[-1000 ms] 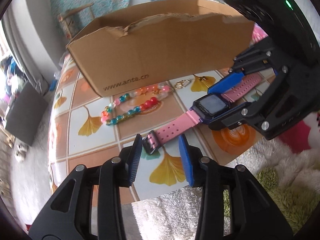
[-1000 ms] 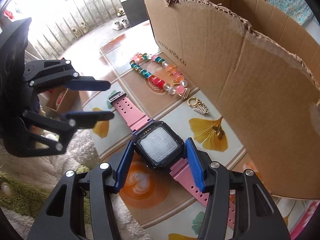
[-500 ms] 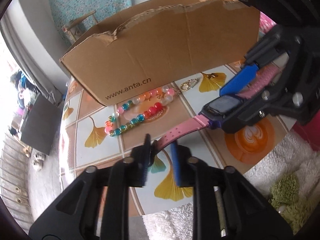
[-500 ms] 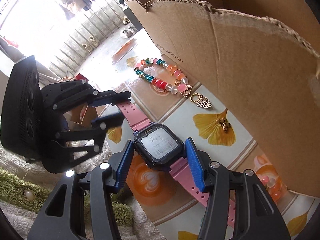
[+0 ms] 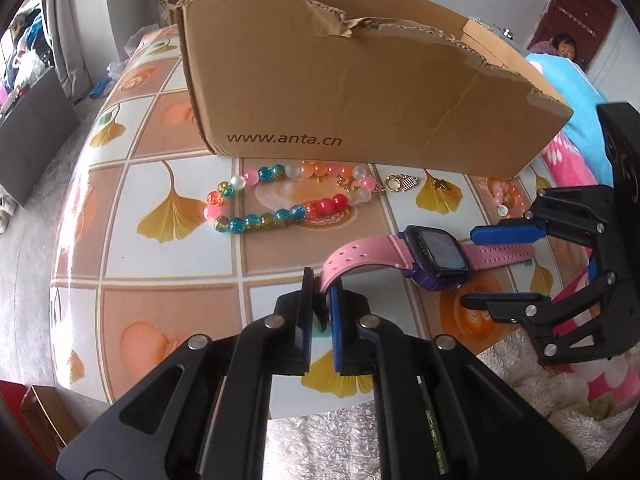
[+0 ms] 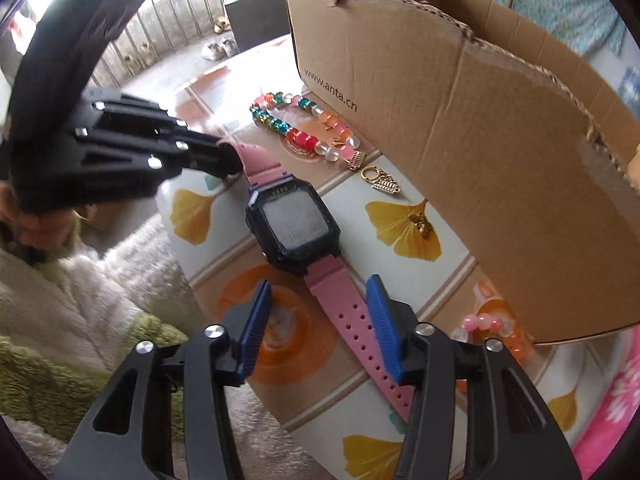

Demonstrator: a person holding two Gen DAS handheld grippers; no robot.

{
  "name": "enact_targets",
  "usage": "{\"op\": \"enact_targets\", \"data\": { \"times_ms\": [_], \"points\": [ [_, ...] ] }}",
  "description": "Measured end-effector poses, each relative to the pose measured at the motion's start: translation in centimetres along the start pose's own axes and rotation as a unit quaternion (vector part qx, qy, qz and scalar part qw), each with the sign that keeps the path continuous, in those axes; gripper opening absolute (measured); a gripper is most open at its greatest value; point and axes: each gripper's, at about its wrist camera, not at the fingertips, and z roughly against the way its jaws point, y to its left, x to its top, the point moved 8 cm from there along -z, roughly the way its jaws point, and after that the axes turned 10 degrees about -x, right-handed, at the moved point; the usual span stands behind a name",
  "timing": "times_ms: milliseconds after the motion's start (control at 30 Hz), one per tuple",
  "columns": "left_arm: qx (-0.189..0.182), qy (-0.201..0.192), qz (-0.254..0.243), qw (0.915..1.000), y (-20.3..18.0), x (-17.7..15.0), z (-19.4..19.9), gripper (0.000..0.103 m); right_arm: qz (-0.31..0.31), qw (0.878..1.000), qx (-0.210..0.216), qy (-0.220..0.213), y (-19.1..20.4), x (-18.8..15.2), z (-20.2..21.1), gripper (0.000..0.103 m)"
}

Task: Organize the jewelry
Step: 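Grasp the pink watch strap with the right gripper and lift it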

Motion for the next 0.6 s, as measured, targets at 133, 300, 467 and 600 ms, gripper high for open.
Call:
{"op": "enact_targets", "data": {
  "times_ms": [133,300,467,600],
  "points": [
    [-0.005,-0.001,0.016,0.9999,1.1,0.2,0.1,0.007,-0.022,1.000,-0.011,0.006,-0.4,-0.1,0.2,0.031],
    [-0.023,0.001,0.039,0.9990,1.4,-0.5,0.5,0.007,-0.044,0.998,-0.034,0.001,-0.8,-0.4,0.5,0.029],
    [-0.016,0.002,0.035,0.9993,1.5,-0.8,0.5,0.007,-0.022,0.993,-0.119,-0.011,-0.4,-0.7,1.4,0.012],
    [-0.012,0.000,0.029,0.9995,1.3,-0.8,0.5,0.007,-0.015,0.987,-0.159,-0.020,0.0,-0.8,1.6,0.010]
  ]
}}
